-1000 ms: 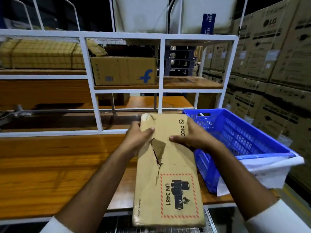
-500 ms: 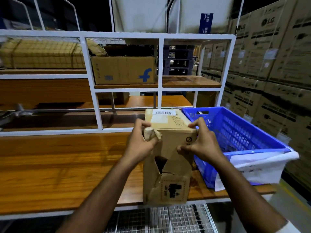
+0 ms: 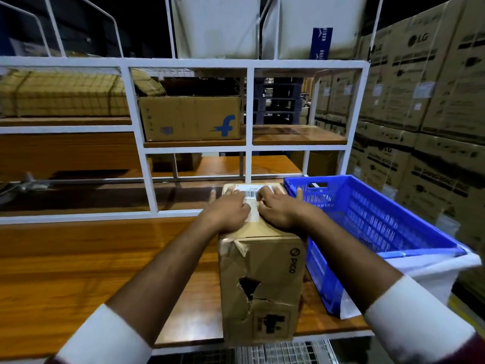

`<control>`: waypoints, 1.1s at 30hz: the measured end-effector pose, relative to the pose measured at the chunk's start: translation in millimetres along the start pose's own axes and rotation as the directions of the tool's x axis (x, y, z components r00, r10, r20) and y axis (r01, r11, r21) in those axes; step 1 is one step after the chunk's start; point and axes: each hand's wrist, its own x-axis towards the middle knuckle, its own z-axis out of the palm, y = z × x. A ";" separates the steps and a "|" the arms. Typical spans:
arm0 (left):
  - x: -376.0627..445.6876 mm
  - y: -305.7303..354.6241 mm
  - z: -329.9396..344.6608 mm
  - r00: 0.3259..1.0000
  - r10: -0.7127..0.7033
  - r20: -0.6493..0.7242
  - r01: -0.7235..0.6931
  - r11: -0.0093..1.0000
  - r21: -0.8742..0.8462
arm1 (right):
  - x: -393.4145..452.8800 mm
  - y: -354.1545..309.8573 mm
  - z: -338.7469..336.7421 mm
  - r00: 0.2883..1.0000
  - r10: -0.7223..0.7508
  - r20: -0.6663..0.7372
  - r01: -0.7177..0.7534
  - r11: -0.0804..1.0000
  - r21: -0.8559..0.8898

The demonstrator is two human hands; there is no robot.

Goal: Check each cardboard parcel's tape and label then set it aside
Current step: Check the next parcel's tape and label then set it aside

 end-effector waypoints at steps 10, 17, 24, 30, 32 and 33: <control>25.8 -0.9 11.2 0.993 0.105 -0.048 -0.099 0.989 0.108 | 31.1 0.4 3.5 0.997 -0.061 0.051 0.067 0.988 -0.137; 9.7 3.2 -2.5 1.000 0.000 -0.031 0.004 0.992 0.129 | 27.4 15.1 -10.9 0.998 -0.023 0.052 0.033 0.977 -0.209; -17.7 -2.4 2.3 0.994 -0.011 -0.107 0.017 0.999 0.049 | 9.4 25.6 5.2 0.998 -0.043 -0.044 0.037 0.991 -0.127; -22.8 9.6 -6.1 0.993 0.000 -0.114 0.017 0.989 0.148 | -10.3 7.5 -6.5 0.995 -0.090 -0.030 0.080 0.965 -0.251; -31.1 14.9 -2.6 0.995 0.054 -0.089 -0.041 0.989 0.141 | -21.0 0.2 -1.4 0.989 -0.149 0.005 0.146 0.962 -0.229; -35.5 16.7 0.0 0.995 0.078 -0.068 -0.068 0.988 0.137 | -24.7 -1.3 3.0 0.986 -0.168 0.002 0.165 0.963 -0.214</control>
